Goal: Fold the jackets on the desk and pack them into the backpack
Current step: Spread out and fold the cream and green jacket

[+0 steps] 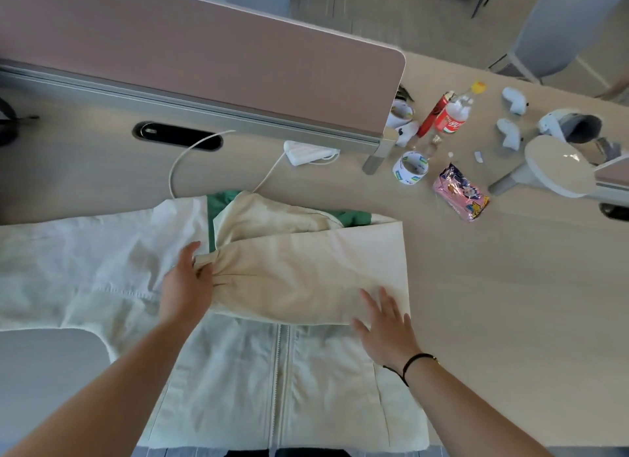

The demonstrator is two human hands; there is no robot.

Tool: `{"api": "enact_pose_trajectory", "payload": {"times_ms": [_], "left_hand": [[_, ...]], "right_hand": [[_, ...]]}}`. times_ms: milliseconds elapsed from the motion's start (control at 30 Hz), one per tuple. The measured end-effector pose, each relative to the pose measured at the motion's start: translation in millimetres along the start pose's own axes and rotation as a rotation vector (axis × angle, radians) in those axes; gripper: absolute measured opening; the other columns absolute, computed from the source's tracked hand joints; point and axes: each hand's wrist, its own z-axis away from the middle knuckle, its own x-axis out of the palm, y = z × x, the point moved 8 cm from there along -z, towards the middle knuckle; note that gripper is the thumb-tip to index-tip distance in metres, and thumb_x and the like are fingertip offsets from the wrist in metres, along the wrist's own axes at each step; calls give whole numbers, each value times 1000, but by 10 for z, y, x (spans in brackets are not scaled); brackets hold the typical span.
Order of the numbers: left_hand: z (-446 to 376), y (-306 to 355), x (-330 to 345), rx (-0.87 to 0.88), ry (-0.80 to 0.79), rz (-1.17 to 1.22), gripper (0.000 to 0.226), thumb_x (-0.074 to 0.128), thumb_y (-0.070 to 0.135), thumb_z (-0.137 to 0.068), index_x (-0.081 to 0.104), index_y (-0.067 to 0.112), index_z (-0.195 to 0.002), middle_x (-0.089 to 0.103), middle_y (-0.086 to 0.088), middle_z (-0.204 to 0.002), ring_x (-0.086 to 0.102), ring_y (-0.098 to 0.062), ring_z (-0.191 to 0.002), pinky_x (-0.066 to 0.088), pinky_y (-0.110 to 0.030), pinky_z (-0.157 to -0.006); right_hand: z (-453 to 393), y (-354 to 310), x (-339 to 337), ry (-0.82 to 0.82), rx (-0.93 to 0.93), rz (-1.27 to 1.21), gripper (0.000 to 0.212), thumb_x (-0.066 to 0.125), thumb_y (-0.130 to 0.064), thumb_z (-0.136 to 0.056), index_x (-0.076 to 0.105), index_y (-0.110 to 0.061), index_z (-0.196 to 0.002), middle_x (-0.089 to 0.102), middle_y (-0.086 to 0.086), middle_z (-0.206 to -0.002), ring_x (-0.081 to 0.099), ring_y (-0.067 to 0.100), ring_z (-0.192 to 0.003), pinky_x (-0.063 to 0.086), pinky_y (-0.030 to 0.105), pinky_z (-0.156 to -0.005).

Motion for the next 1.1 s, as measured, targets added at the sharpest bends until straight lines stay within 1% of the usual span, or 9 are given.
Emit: {"api": "enact_pose_trajectory", "payload": {"times_ms": [100, 200, 300, 367, 467, 633, 833, 1000, 1100], "left_hand": [[29, 92, 70, 130, 11, -272, 51, 57, 35, -98, 43, 29, -146, 43, -11, -152, 40, -38, -135, 41, -54, -102], [161, 283, 497, 381, -168, -550, 61, 39, 59, -98, 23, 42, -154, 4, -1, -169, 4, -30, -154, 11, -51, -122], [340, 437, 968, 568, -306, -686, 70, 12, 68, -94, 5, 41, -158, -16, 5, -167, -19, -26, -153, -2, -52, -124], [344, 407, 1174, 541, -352, -731, 74, 7, 73, -92, -8, 42, -157, -23, 8, -165, -26, -25, -150, -5, -54, -123], [276, 256, 1307, 449, -350, -786, 81, 11, 81, -89, -23, 45, -153, -27, 12, -163, -29, -28, -149, -11, -55, -122], [250, 176, 1341, 432, -299, -836, 97, 20, 93, -80, -22, 45, -153, -30, 11, -162, -30, -36, -147, -14, -62, -118], [236, 248, 1319, 324, -433, -851, 102, 24, 97, -73, -30, 51, -147, -40, 14, -156, -39, -33, -143, -18, -64, -115], [264, 281, 1093, 299, -512, -777, 93, 45, 73, -89, -15, 46, -155, -28, 15, -162, -27, -23, -150, -11, -53, -122], [302, 178, 763, 212, -437, -615, 78, 53, 53, -96, 7, 41, -158, -9, 11, -167, -12, -15, -154, 12, -49, -125]], "right_hand": [[-94, 44, -76, 70, -4, -4, 64, 30, -54, -103, 1, -38, -158, -18, 1, -167, -13, 22, -154, -2, 49, -124], [-294, 12, -162, 188, -15, 9, 64, 26, -57, -102, 2, -37, -158, -18, 2, -167, -13, 25, -154, -2, 52, -124], [-544, -145, -233, 276, -57, -13, 70, 24, -64, -98, -1, -38, -158, -20, 2, -166, -14, 29, -153, -4, 54, -123], [-727, -247, -221, 284, -99, 17, 75, 19, -72, -95, -6, -39, -158, -22, 2, -166, -15, 32, -153, -5, 57, -122], [-923, -213, -150, 282, -113, 92, 82, 14, -83, -88, -13, -44, -155, -22, -2, -166, -16, 36, -152, -6, 66, -117], [-950, -107, -125, 341, -116, 169, 91, 10, -92, -81, -11, -44, -155, -17, -4, -167, -15, 38, -152, -6, 69, -115], [-953, -110, -158, 281, -95, 188, 96, 8, -96, -76, -16, -44, -154, -24, -1, -165, -20, 38, -150, -9, 70, -114], [-939, -113, -141, 229, -93, 163, 93, 4, -91, -79, -17, -42, -154, -26, 3, -164, -21, 38, -150, -7, 70, -114], [-799, -359, -191, 234, -103, 17, 93, 5, -81, -81, -3, -32, -160, -19, 11, -165, -12, 38, -152, 2, 66, -118]]}}
